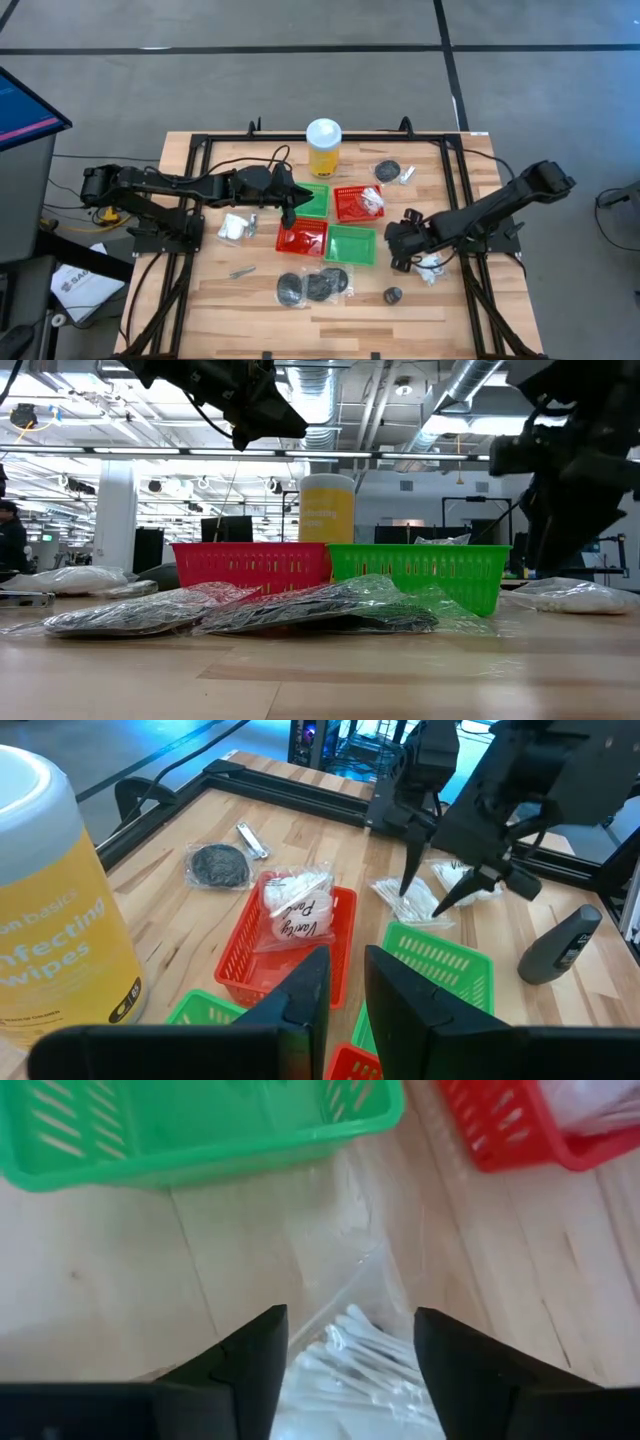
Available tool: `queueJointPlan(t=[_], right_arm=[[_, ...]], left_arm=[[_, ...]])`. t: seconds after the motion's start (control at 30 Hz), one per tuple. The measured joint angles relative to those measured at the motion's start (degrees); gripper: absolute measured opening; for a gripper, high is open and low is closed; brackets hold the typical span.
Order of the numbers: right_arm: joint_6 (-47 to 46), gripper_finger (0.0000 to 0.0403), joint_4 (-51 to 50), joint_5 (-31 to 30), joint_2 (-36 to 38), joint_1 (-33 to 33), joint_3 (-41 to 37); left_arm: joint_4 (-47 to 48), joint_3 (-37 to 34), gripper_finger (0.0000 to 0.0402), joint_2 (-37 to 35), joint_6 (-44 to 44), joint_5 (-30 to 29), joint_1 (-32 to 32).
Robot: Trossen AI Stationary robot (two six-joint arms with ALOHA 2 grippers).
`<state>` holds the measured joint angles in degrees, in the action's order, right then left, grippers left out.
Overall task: Pick & Place Travel size toiletries
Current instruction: Put the cotton pack into the right red bin
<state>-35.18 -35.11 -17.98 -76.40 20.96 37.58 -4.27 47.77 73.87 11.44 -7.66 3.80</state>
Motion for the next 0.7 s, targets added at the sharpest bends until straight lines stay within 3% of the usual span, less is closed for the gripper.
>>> queueJointPlan(t=[0.27, 0.7], right_arm=[[2.79, 0.0269, 0.89, 0.02, -4.07, -1.91, 0.0], [5.19, 0.0269, 3.3, -0.08, -10.06, -3.2, 0.27]], left_arm=[[-0.04, 0.0, 0.0058, 0.0, 0.0, 0.0, -0.01], [-0.01, 0.0, 0.0058, 0.0, 0.0, 0.0, 0.0]])
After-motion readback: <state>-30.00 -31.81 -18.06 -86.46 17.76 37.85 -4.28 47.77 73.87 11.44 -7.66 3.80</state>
